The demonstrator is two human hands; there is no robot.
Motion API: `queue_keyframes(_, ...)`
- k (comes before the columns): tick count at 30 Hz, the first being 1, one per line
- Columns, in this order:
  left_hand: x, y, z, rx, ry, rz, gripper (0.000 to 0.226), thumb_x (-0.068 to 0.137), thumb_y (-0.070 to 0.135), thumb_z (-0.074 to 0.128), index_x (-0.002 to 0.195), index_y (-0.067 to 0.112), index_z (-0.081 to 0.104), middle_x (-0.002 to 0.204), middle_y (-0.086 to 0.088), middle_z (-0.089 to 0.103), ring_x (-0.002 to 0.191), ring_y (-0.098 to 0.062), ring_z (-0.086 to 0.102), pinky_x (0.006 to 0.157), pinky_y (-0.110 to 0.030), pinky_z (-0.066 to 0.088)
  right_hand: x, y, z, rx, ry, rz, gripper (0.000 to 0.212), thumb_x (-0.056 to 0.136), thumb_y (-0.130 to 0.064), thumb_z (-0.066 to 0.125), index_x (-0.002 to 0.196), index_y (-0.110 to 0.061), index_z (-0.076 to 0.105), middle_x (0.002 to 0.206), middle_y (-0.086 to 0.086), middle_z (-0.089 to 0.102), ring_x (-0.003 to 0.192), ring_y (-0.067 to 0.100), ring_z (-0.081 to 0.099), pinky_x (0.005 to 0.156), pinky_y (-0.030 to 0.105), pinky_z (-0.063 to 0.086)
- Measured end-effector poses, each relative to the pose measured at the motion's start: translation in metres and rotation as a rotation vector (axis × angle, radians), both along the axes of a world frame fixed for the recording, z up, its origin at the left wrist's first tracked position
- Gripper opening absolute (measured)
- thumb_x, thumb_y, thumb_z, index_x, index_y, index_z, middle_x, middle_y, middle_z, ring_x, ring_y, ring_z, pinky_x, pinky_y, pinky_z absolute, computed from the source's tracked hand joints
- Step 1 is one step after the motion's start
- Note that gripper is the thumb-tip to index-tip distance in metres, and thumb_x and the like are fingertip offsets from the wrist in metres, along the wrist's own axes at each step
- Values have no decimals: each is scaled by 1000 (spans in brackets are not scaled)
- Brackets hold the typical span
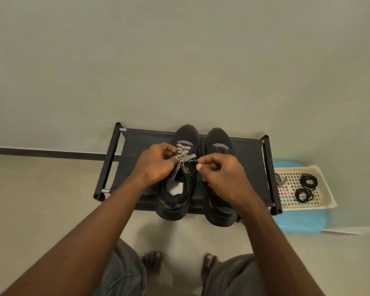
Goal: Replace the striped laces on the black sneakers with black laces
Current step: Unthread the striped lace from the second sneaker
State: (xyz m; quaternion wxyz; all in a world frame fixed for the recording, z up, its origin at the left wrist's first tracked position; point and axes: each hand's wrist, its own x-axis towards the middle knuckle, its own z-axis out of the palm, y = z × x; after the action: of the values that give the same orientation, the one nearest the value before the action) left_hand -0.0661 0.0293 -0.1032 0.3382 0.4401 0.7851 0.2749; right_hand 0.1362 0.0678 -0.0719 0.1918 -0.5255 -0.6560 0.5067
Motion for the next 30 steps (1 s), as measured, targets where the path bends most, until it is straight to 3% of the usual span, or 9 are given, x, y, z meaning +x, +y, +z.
queue_keyframes(3,2,-7,3,-13,44,-97,34,91,17,73,123,25,70,118,7,75,112,-10,69,106,-33,53,-13,-19,-9,67,-62,-61,16,94,-18,67,105,-27,74,80,-11,73,70,3,67,63,18,53)
queue_keyframes(6,-1,-10,3,-9,96,-195,41,90,18,72,129,25,65,122,4,72,112,-13,68,104,-39,55,-26,-24,-17,152,-131,-60,25,94,-11,64,116,-21,70,86,-10,69,76,6,67,76,24,58)
queue_keyframes(11,-5,-13,3,62,240,-284,29,88,28,77,114,27,64,103,6,69,92,-15,66,88,-40,57,-50,-11,-28,245,-235,50,36,89,-18,73,124,-19,67,86,-7,68,79,12,66,79,38,59)
queue_keyframes(16,-5,-8,5,59,381,-405,32,87,24,76,111,26,56,106,1,62,95,-22,62,85,-37,53,-52,-5,-36,417,-277,152,35,89,-19,73,124,-23,70,96,-3,74,85,16,68,81,41,59)
queue_keyframes(21,-18,-2,6,4,243,-400,28,87,24,78,111,30,66,105,6,70,95,-15,67,89,-35,57,-49,-1,-42,549,-297,161,19,94,-32,67,110,-26,75,92,-5,75,79,16,68,72,42,58)
queue_keyframes(24,-27,-1,5,-29,128,-391,33,86,20,82,115,32,72,107,9,75,100,-10,70,96,-33,57,-50,-1,-41,641,-346,136,16,97,-29,61,102,-22,75,92,-3,73,79,18,65,68,39,55)
queue_keyframes(30,-22,-1,1,-14,158,-354,41,85,22,85,123,32,73,117,5,76,104,-9,69,94,-23,51,-46,-3,-29,644,-235,18,13,97,-27,61,99,-23,73,94,-6,70,85,15,63,74,42,55)
